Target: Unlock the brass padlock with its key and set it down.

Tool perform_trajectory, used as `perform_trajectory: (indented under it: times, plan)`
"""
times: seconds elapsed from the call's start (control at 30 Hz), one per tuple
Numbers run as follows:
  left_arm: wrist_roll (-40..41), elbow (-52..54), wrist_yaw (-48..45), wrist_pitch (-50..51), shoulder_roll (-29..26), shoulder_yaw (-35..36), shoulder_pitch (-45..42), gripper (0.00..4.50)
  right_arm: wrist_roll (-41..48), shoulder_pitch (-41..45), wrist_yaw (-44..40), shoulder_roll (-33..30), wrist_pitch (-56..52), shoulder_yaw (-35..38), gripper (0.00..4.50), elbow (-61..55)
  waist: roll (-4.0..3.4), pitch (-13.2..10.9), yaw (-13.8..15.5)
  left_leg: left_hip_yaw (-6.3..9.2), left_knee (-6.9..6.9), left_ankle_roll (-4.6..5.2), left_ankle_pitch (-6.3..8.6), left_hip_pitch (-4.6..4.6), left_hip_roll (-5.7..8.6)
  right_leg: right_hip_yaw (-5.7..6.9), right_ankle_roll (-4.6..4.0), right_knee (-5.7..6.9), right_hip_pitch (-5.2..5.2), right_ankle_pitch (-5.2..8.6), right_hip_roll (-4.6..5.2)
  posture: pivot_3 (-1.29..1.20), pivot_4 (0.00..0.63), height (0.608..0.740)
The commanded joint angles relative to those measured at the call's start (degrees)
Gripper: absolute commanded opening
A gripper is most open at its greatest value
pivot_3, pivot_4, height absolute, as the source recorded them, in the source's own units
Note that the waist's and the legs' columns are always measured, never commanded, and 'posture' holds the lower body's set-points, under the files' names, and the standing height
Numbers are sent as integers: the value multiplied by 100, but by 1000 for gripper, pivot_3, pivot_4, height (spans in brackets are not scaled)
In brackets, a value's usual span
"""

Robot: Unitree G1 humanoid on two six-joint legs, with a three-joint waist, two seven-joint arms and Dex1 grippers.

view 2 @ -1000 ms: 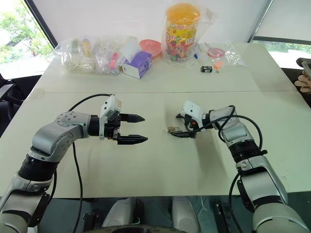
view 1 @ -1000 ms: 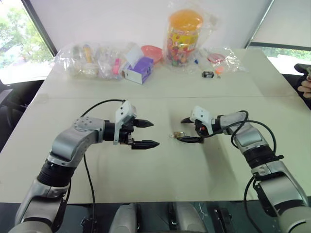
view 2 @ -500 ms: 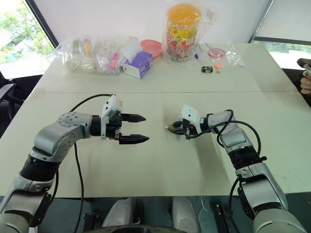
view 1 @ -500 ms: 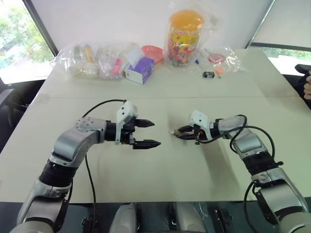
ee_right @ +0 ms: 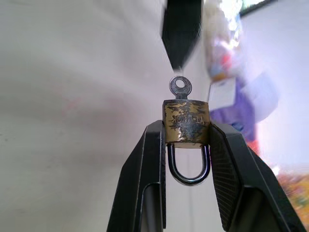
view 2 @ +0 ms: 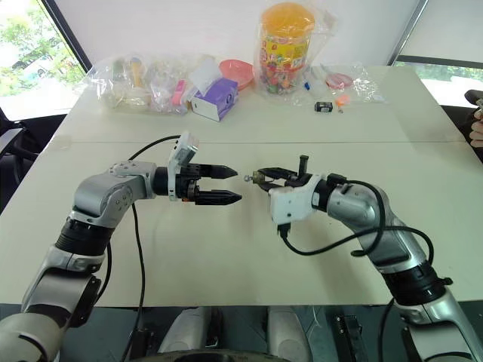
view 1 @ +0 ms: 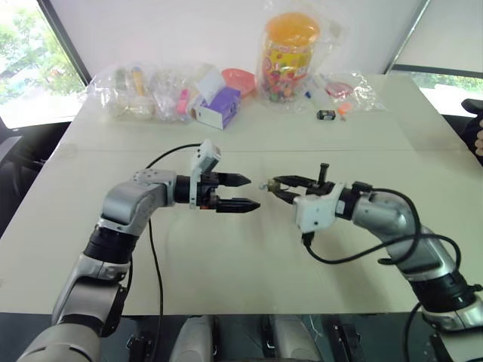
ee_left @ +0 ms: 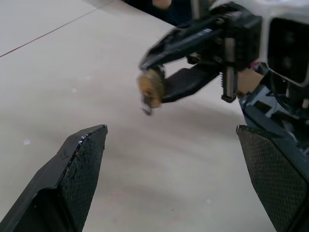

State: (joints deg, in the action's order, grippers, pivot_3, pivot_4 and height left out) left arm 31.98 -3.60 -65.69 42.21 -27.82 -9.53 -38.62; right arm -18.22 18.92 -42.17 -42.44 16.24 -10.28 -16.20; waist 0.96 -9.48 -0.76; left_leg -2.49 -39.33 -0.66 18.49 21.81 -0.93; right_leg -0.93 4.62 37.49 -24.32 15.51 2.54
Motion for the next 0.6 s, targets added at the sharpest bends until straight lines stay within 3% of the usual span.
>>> perform_trajectory:
  times: [0.03, 0.2, 0.3, 0.43, 0.6]
  plan:
    - [-8, -120, -237, -125, 9, 4, -165, 4500, -15, -32, 96, 0, 6, 163, 642, -461, 0, 0, 1, -1, 0, 3, 1, 0, 0, -1, 0, 0, 0, 0, -1, 0, 150, 735]
    - [-78, -379, -448, -324, 69, -4, -290, 4500, -21, -71, 52, 41, -165, 120, 642, -657, 1, -1, 11, -1, -1, 6, 2, 0, 1, 0, 0, 1, 0, 0, -2, 0, 150, 735]
    - [-153, -472, -489, -442, 118, -29, -318, 3200, -42, -29, 43, 29, -167, 99, 642, -630, 1, -1, 16, -2, -2, 6, 2, 1, 3, 0, 0, 1, 0, 0, -1, 0, 150, 735]
    - [-286, -513, -421, -538, 205, -73, -315, 1147, -22, 12, -5, 39, -186, 49, 642, -635, 1, -1, 14, -1, -2, 6, 2, 0, 2, 0, 0, 1, 0, 0, -1, 0, 150, 735]
    - [-325, -464, -409, -525, 267, -54, -293, 1147, 0, 29, -47, 31, -163, 36, 642, -615, 1, -1, 13, -1, -2, 9, 3, 0, 3, 0, 0, 1, 0, 0, -1, 0, 150, 735]
